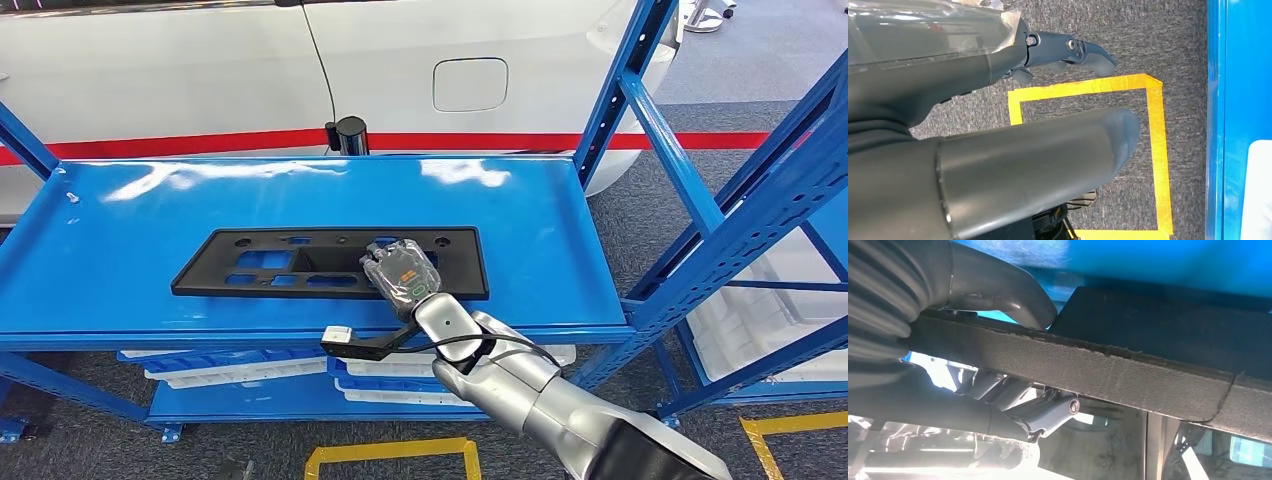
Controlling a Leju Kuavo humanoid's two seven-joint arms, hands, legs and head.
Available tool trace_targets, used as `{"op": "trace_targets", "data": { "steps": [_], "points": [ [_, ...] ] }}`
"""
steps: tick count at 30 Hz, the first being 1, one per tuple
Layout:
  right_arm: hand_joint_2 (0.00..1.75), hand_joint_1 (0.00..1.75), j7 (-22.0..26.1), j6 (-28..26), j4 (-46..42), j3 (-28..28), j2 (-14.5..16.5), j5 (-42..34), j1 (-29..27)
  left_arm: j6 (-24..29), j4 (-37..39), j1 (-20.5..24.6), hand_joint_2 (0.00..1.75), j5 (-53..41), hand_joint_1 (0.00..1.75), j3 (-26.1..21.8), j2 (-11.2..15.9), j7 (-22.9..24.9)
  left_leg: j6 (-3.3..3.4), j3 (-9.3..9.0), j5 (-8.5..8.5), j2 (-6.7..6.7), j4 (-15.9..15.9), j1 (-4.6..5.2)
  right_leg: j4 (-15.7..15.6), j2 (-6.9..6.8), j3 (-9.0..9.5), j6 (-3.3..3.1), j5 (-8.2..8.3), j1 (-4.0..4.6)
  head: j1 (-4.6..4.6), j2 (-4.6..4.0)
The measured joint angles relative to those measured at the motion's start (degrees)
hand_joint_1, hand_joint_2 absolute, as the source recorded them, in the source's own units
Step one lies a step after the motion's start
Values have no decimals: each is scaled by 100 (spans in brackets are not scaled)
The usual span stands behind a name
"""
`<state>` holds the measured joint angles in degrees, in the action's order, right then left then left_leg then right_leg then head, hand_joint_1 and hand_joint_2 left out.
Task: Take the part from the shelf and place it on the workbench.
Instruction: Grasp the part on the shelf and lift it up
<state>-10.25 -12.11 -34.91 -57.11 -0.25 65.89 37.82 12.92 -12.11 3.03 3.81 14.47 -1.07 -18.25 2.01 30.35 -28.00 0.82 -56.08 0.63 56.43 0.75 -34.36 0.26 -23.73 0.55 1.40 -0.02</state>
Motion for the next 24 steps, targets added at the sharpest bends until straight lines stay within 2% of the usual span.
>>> {"op": "trace_targets", "data": {
  "steps": [5,9,18,24],
  "points": [
    [175,175,10,-82,0,20,-42,11,-4,-10,-2,3,0,29,0,10,-2,-3,0,-2,0,0,0,1,0,0,2,0,0,-1,0,0],
    [175,175,39,-125,0,48,-55,19,-14,-22,-7,12,175,8,0,57,-2,-19,0,-3,0,-1,0,2,0,0,3,0,0,-1,0,0],
    [175,175,127,-247,36,139,-45,28,-32,69,-9,47,175,-118,0,175,26,-81,0,-2,0,-1,0,2,0,0,3,0,0,-2,0,0],
    [175,175,374,-359,-38,458,9,-591,-43,108,-9,53,175,-41,0,187,37,9,0,-3,0,-1,0,1,0,2,4,0,0,-2,0,0]
  ]
}}
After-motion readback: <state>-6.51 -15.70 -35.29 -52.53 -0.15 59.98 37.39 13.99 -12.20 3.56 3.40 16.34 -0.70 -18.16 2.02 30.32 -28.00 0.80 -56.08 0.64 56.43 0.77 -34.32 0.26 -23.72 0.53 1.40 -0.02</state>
